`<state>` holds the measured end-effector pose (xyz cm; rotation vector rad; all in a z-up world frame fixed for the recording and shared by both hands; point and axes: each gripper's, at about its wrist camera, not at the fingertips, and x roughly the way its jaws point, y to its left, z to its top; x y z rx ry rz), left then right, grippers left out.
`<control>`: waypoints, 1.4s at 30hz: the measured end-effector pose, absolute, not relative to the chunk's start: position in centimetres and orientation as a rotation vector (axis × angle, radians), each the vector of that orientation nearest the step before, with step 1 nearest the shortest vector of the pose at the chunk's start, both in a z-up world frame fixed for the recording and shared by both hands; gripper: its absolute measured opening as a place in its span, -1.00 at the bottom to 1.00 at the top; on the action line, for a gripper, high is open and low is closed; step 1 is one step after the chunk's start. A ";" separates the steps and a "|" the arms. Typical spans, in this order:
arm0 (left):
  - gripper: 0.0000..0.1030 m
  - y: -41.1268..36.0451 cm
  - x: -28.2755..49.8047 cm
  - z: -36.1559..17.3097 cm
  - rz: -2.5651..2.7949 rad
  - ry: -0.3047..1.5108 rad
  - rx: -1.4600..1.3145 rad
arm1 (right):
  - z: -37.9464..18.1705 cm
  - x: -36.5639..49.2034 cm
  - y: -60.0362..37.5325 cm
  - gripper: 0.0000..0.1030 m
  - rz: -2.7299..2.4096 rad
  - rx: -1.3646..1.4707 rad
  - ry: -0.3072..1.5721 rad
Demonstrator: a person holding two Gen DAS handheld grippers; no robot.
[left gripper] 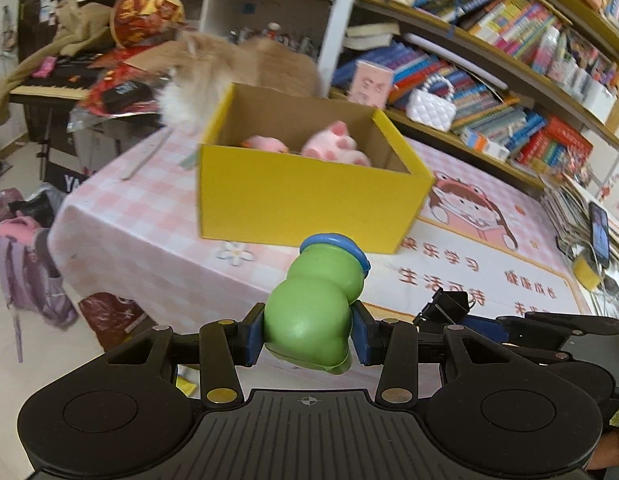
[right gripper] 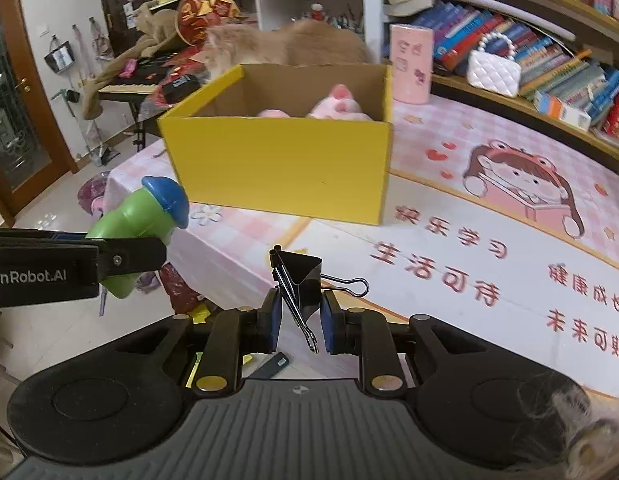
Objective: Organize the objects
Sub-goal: 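Carry the green toy and black binder clip over the yellow box with both tools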
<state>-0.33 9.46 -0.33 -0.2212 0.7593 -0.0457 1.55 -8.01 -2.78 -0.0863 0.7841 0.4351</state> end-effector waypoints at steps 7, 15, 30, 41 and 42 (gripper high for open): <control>-0.19 11.8 -0.7 0.6 -0.036 0.715 -0.241 | -1.9 0.8 -6.0 -0.63 0.444 -0.110 0.755; -0.19 12.6 -0.1 1.8 -0.056 0.655 -0.234 | -0.9 0.9 -5.3 -0.63 0.424 -0.089 0.741; -0.19 13.6 4.5 5.0 -0.021 0.547 -0.276 | 2.3 7.1 -4.2 -0.63 0.458 -0.105 0.636; -0.19 12.1 13.0 4.5 0.042 0.543 -0.198 | 3.1 17.4 -2.7 -0.63 0.486 -0.145 0.580; -0.19 11.9 13.8 4.2 0.047 0.554 -0.188 | 2.7 18.4 -2.6 -0.63 0.489 -0.153 0.593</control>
